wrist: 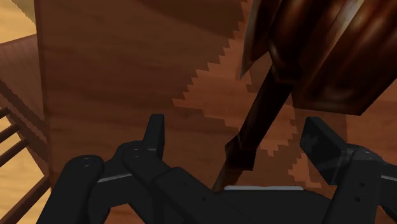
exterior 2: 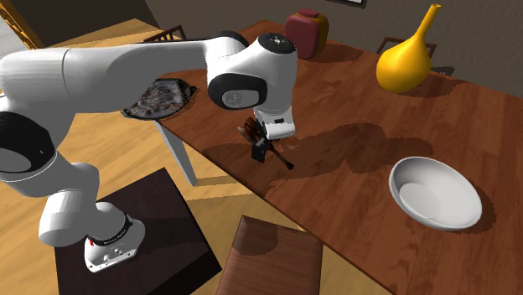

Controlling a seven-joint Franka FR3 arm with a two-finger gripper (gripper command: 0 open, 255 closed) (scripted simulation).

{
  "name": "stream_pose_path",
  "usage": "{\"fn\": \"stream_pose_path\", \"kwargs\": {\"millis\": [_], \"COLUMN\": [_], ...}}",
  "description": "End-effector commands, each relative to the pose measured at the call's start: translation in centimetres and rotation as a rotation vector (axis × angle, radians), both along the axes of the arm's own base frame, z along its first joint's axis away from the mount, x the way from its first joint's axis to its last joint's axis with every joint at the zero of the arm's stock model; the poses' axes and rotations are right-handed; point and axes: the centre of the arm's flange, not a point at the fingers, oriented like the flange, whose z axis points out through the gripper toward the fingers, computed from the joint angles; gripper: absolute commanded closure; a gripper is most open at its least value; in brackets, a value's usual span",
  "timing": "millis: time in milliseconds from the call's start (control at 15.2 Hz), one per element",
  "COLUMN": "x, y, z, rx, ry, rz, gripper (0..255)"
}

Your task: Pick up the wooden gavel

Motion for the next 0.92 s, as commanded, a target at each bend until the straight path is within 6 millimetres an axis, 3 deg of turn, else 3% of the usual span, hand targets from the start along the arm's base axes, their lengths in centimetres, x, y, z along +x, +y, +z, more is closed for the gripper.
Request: {"fn": "stream_pose_path", "kwargs": {"millis": [0,66,660,858], "x": [0.0,0.0,0.0,0.0], "y": [0.0,0.0,0.0,0.0], "z": [-0.4,-0.3,-0.4,1.2], "rx": [0.000,0.000,0.000,0.000], "ry": [-0.001,0.000,-0.001,-0.001], "rz": [0.000,0.000,0.000,0.000], "gripper": [0,255,255,255]}}
